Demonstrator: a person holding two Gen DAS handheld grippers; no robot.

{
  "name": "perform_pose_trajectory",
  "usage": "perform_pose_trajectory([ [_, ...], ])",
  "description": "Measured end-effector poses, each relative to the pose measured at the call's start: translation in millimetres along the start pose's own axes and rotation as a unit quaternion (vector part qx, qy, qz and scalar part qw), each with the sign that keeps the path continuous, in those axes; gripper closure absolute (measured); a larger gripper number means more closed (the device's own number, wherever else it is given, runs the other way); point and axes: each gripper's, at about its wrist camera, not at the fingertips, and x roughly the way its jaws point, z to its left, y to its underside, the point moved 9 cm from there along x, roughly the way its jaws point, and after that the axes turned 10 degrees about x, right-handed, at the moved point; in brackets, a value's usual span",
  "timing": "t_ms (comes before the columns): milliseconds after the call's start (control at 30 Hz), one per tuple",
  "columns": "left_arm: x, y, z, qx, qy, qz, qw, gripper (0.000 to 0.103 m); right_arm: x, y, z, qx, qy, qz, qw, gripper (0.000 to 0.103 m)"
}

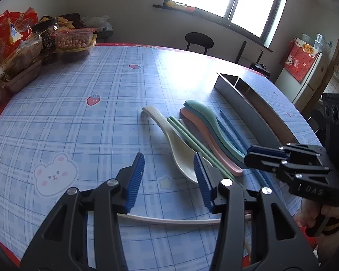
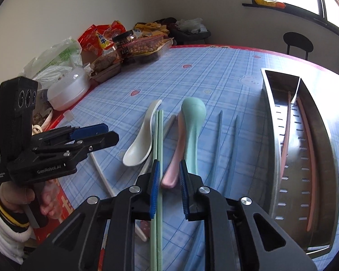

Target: Organize utensils

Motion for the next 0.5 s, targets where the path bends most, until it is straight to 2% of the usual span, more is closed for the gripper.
perform_pose_trajectory([
  [200,-1,8,-4,0.002,0.006,0.001,1.0000,0.056,3,23,-1,-0.005,-0.002,0.026,1.000,0.092],
  [500,1,12,0,-0.013,0.010,-0.003,0.9999,0.057,8,26,1,-0.010,0.003,0.034,0.999,0.093],
])
